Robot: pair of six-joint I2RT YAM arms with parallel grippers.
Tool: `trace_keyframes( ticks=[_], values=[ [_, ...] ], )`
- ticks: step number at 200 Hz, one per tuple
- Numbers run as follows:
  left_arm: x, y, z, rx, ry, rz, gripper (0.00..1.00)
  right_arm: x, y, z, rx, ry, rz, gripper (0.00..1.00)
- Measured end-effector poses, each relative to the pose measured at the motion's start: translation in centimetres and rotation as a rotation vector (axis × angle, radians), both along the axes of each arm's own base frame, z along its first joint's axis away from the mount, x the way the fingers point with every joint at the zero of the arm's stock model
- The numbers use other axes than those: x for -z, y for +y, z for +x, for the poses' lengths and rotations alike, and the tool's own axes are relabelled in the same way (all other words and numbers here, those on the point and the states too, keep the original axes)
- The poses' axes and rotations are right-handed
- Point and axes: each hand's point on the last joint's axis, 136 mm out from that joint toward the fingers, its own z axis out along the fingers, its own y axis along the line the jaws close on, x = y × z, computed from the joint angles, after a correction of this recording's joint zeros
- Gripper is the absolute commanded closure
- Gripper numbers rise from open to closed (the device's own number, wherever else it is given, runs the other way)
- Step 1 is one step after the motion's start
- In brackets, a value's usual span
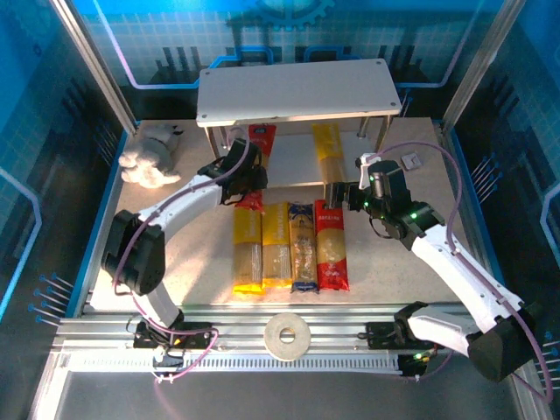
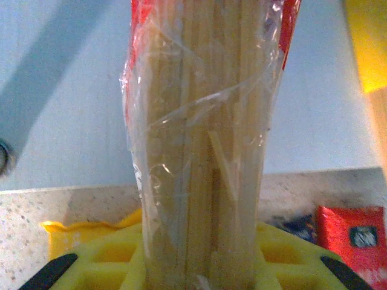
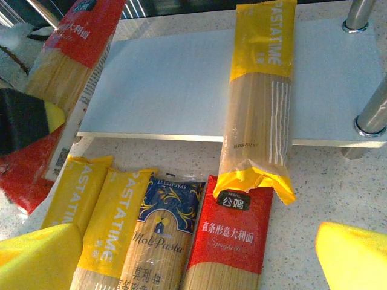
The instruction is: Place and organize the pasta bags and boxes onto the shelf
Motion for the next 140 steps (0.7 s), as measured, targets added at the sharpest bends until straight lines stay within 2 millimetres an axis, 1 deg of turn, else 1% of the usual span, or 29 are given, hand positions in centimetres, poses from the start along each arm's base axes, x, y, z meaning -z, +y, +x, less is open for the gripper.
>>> trace_keyframes(
  ticks=[17,31,56,82,98,140],
  values=[
    [0.6,0.9,1.0,-0.035,0.003,0.026,0.90,0.0,0.0,0.0,0.000,0.000,0.000,0.00],
    [1.0,1.7,1.4,-0.062,0.003,0.047,0.89,0.0,0.0,0.0,0.000,0.000,0.000,0.00],
    [0.9,2.7,2.0,-0.098,-0.005,0.065,0.88,0.2,0.0,0.1,-0.001,0.005,-0.002,0.00],
    [0.9,2.5,3.4,-0.109,-0.018,0.070,0.84,0.6,0.2,0.2,-0.006,0.019,-0.004,0.00],
    [1.3,2.2,4.1,-0.110,-0.018,0.071,0.79,0.7,0.3,0.1,-0.010,0.022,-0.002,0.00],
    [4.0,2.3,4.6,-0.121,0.030,0.090,0.79,0.7,0.5,0.0,-0.016,0.021,-0.001,0.00]
  ],
)
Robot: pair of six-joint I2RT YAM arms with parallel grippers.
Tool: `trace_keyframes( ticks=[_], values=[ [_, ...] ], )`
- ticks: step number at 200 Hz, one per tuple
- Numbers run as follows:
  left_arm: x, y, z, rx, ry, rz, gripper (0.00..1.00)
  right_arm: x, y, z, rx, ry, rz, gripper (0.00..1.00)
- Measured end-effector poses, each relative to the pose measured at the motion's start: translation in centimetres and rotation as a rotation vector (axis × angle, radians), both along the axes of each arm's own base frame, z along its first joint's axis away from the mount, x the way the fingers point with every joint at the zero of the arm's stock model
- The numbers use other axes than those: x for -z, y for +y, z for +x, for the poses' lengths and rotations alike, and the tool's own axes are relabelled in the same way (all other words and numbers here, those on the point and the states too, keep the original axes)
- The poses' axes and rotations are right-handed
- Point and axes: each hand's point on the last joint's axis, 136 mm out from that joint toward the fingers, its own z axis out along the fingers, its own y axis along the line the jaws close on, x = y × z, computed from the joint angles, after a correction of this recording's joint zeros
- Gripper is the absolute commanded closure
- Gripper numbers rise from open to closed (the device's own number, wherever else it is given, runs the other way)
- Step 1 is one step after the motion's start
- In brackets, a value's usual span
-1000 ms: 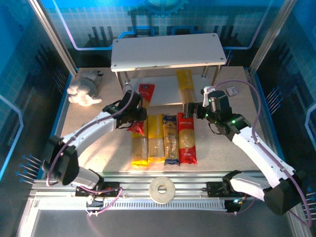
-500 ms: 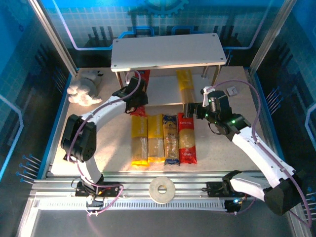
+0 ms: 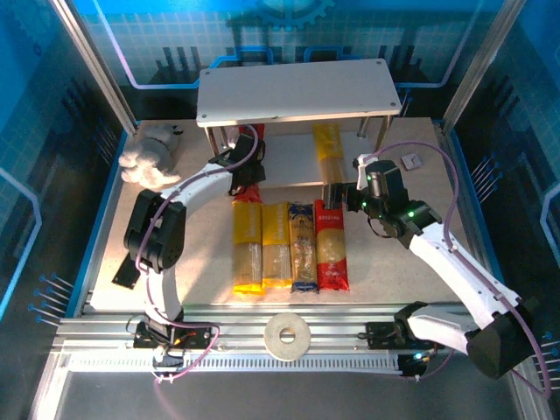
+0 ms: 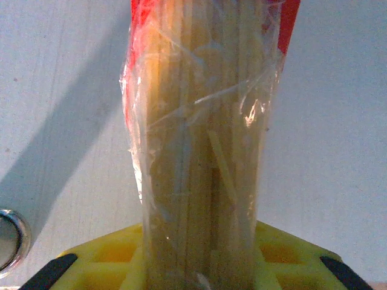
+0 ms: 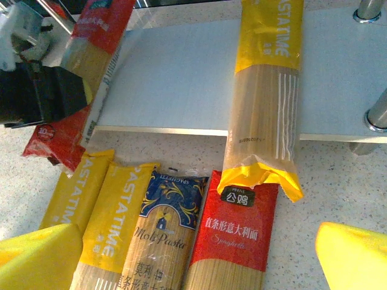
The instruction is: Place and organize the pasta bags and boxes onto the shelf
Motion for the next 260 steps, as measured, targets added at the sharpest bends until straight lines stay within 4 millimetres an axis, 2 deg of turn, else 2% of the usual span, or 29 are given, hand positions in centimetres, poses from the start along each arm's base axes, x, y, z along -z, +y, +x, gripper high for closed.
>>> trace_keyframes(
  ticks=[20,42,46,54,96,114,125,159,193,214,236,260],
  values=[
    [-0.2,0.1,0.3,-0.010,-0.010,-0.005,0.76,0.0,0.0,0.0,0.000,0.000,0.000,0.00],
    [-0.2,0.2,0.4,-0.018,-0.012,-0.011,0.61,0.0,0.0,0.0,0.000,0.000,0.000,0.00],
    [-0.2,0.2,0.4,-0.020,-0.012,-0.011,0.53,0.0,0.0,0.0,0.000,0.000,0.000,0.00],
    [-0.2,0.3,0.5,-0.025,-0.016,-0.008,0.47,0.0,0.0,0.0,0.000,0.000,0.000,0.00],
    [-1.6,0.6,1.8,-0.053,-0.072,-0.017,0.42,0.0,0.0,0.0,0.000,0.001,0.000,0.00],
    [-1.7,0.6,1.9,-0.048,-0.077,-0.017,0.27,0.1,0.0,-0.1,0.000,0.004,-0.002,0.00],
    [-1.8,0.4,2.0,-0.046,-0.080,-0.028,0.22,0.3,-0.1,-0.2,0.000,0.012,-0.006,0.00],
    [-2.6,-0.1,1.7,-0.002,-0.093,-0.041,0.19,1.8,-0.3,-0.8,-0.003,0.075,-0.037,0.00],
    [-4.9,0.1,-0.9,0.043,-0.122,-0.056,0.19,4.5,0.0,-2.2,-0.027,0.182,-0.093,0.00],
    [-6.9,-1.0,-3.1,0.090,-0.161,-0.071,0.19,5.6,0.3,-3.3,-0.040,0.236,-0.113,0.00],
    [-7.9,-3.1,-6.4,0.173,-0.182,-0.079,0.19,7.7,1.0,-4.8,-0.066,0.308,-0.140,0.00],
    [-7.2,-4.9,-11.0,0.260,-0.159,-0.085,0.19,11.2,1.7,-6.7,-0.081,0.412,-0.185,0.00]
  ],
)
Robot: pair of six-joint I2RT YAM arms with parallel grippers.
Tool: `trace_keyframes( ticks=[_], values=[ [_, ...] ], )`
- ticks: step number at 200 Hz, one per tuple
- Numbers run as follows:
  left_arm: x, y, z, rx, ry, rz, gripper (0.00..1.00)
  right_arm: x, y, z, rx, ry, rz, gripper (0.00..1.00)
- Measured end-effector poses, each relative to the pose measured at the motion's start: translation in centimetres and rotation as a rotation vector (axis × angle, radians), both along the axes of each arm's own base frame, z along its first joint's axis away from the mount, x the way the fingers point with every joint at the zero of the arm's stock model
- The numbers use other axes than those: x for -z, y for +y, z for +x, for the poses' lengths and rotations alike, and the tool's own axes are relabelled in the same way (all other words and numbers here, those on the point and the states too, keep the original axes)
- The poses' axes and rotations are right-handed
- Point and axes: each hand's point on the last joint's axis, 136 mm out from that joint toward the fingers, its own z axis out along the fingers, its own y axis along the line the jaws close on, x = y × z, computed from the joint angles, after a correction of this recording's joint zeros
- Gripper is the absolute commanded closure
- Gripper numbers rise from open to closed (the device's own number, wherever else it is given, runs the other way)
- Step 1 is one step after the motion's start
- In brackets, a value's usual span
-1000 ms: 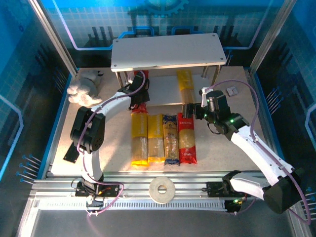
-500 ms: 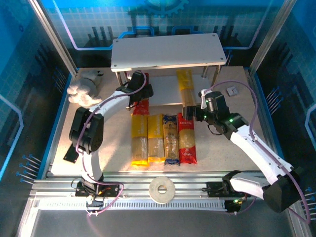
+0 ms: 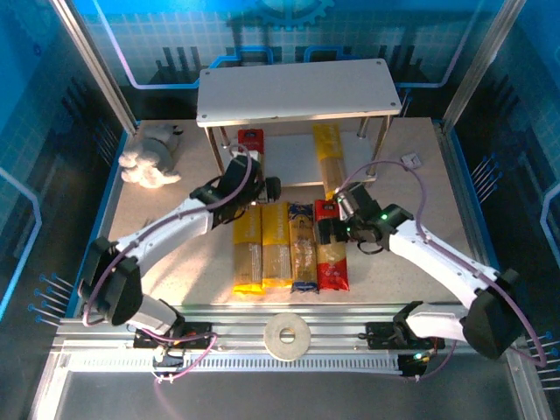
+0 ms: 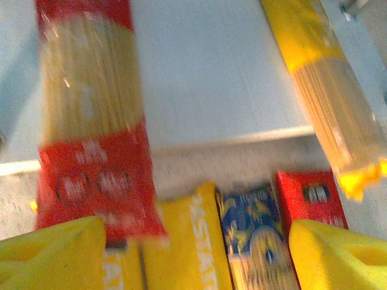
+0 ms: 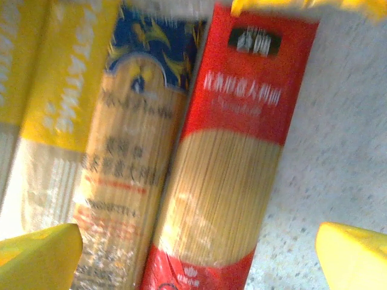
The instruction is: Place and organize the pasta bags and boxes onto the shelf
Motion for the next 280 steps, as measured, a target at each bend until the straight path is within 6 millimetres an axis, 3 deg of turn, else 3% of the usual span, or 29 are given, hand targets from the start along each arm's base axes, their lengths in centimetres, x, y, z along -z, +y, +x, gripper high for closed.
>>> trace_keyframes(
  ticks=[24,54,90,138,219,280],
  values=[
    [0.9,0.9,-3.4,0.026,0.030,0.017,0.17,3.9,-0.2,-1.6,0.015,0.109,-0.069,0.00],
    [-0.6,2.2,-4.9,0.020,0.013,0.007,0.17,7.4,-0.8,-2.3,0.046,0.190,-0.141,0.00],
    [-2.4,2.7,-5.8,0.019,-0.026,-0.018,0.16,9.2,-0.3,-1.8,0.062,0.212,-0.158,0.00],
    [-1.6,3.7,-6.7,0.008,-0.008,0.006,0.15,10.6,0.4,-1.5,0.056,0.240,-0.182,0.02],
    [-1.8,4.7,-6.7,-0.014,-0.014,0.008,0.15,10.9,-0.2,-1.3,0.091,0.210,-0.180,0.46],
    [-2.2,5.0,-6.7,-0.024,-0.024,0.001,0.15,8.9,-0.4,-2.2,0.082,0.184,-0.129,0.85]
  ],
)
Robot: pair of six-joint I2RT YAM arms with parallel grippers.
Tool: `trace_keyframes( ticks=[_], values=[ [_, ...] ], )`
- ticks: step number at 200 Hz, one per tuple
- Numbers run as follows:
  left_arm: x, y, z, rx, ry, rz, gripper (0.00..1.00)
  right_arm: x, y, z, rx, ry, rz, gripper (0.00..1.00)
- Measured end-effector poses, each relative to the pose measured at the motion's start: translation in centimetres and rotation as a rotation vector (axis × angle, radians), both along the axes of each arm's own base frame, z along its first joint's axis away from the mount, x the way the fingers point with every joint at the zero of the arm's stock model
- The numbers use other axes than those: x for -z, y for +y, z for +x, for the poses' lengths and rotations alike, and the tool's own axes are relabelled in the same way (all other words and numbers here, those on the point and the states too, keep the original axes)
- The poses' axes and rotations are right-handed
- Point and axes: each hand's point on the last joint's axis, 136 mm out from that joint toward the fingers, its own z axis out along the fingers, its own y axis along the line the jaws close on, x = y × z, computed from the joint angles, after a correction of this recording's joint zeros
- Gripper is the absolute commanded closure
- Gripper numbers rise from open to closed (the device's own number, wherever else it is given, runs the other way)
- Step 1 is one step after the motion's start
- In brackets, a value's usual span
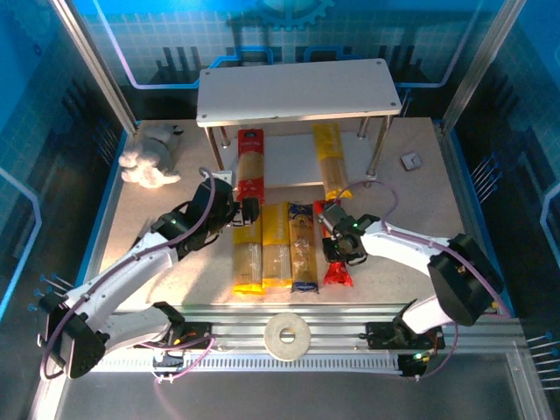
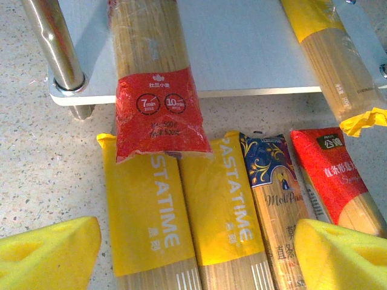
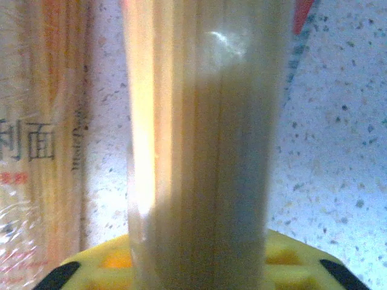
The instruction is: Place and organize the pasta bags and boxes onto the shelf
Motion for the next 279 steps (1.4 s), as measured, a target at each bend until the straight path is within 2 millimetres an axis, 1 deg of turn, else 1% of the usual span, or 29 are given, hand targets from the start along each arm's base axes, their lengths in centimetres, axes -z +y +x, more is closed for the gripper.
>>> trace_keyframes(
  ticks=[18,42,59,76,96,117,136,156,176,189,204,225,246,263,279],
  values=[
    [-0.1,0.1,-0.1,0.000,-0.005,-0.003,0.16,-0.7,-0.2,-0.8,-0.007,0.007,0.015,0.87],
    [-0.1,0.2,-0.3,-0.001,-0.005,-0.003,0.15,-1.4,-1.4,-2.8,-0.010,0.045,0.002,0.90],
    [0.0,0.3,-0.2,-0.003,-0.004,-0.004,0.15,-2.6,-1.8,-4.1,-0.023,0.050,0.008,0.92],
    [0.0,0.4,-0.2,-0.006,-0.004,-0.005,0.15,-4.0,-1.8,-5.0,-0.046,0.038,0.023,0.94],
    [0.0,0.3,-0.2,-0.005,-0.004,-0.005,0.15,-6.3,-1.0,-5.9,-0.088,0.020,0.050,0.94],
    [0.1,0.3,-0.1,-0.005,0.001,-0.002,0.15,-9.2,0.6,-6.3,-0.139,-0.011,0.117,0.93],
    [0.3,0.3,-0.1,-0.004,0.006,-0.001,0.16,-11.3,2.0,-6.3,-0.169,-0.038,0.181,0.91],
    [0.5,0.2,-0.1,0.000,0.012,-0.002,0.16,-12.8,3.0,-5.7,-0.179,-0.061,0.215,0.91],
    [0.6,0.1,-0.1,0.004,0.016,-0.003,0.16,-13.8,4.1,-4.0,-0.178,-0.081,0.217,0.89],
    [0.6,0.1,-0.1,0.007,0.018,-0.005,0.16,-14.2,5.1,-2.0,-0.172,-0.095,0.211,0.89],
    [0.6,0.0,-0.1,0.007,0.019,-0.005,0.16,-14.1,6.3,0.9,-0.158,-0.118,0.211,0.88],
    [0.6,0.0,-0.1,0.008,0.019,-0.005,0.16,-13.5,7.3,5.2,-0.138,-0.146,0.184,0.88],
    [0.5,0.1,-0.2,0.007,0.017,-0.006,0.16,-12.6,7.7,8.9,-0.114,-0.167,0.164,0.88],
    [0.5,0.2,-0.3,0.007,0.018,-0.005,0.16,-12.0,7.6,11.5,-0.092,-0.182,0.149,0.88],
    [0.5,0.2,-0.4,0.008,0.022,-0.002,0.16,-11.6,7.5,13.4,-0.079,-0.192,0.132,0.88]
  ],
)
